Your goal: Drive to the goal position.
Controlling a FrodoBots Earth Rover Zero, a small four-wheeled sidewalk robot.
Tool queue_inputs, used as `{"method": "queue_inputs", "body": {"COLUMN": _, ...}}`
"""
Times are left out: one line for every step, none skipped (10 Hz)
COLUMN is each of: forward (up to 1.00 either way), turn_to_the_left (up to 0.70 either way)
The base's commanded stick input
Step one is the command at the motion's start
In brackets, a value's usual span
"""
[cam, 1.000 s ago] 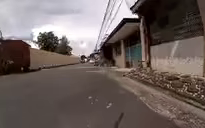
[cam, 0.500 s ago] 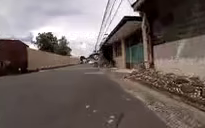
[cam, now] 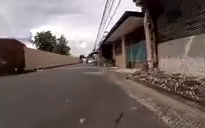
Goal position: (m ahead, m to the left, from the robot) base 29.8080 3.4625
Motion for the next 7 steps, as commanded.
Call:
{"method": "queue_inputs", "body": {"forward": 0.7, "turn_to_the_left": 0.0}}
{"method": "queue_inputs", "body": {"forward": 0.7, "turn_to_the_left": 0.0}}
{"method": "queue_inputs", "body": {"forward": 0.7, "turn_to_the_left": 0.0}}
{"method": "queue_inputs", "body": {"forward": 0.7, "turn_to_the_left": 0.0}}
{"method": "queue_inputs", "body": {"forward": 0.7, "turn_to_the_left": 0.0}}
{"method": "queue_inputs", "body": {"forward": 0.7, "turn_to_the_left": 0.0}}
{"method": "queue_inputs", "body": {"forward": 0.7, "turn_to_the_left": 0.17}}
